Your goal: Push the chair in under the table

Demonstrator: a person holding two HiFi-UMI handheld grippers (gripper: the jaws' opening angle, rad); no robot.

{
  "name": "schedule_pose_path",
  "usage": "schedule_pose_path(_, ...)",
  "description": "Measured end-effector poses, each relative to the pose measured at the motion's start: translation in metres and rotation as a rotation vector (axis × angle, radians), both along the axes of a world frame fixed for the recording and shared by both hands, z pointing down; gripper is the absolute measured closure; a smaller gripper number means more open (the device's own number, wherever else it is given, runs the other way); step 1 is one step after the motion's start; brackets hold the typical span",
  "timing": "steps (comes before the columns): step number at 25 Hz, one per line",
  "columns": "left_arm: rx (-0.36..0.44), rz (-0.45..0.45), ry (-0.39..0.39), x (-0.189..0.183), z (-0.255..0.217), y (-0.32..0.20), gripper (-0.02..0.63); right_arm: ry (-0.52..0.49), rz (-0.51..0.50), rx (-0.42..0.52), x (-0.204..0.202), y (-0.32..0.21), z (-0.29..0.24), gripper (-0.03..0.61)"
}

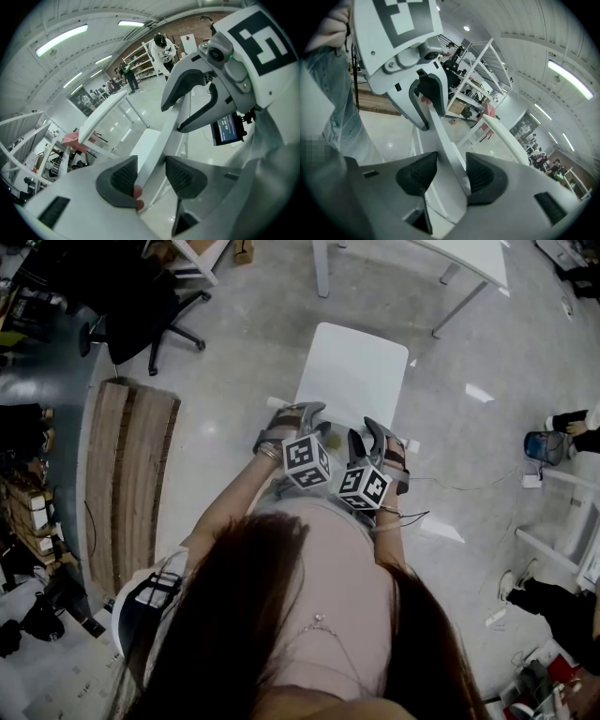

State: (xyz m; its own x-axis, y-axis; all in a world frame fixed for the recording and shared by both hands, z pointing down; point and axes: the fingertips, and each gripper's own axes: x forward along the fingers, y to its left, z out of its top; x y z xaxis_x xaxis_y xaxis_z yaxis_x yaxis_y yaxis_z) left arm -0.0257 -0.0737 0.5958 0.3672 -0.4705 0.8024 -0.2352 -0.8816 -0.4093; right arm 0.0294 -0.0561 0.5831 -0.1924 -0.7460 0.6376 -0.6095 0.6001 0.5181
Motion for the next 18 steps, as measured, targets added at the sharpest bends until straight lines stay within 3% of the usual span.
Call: schedule_pose_path(18,0.015,0.010,0.004,0.012,-0.005,-0.018,0.425,-0.004,0.006,0.003,0.012,-0.018,-0.005,0.374)
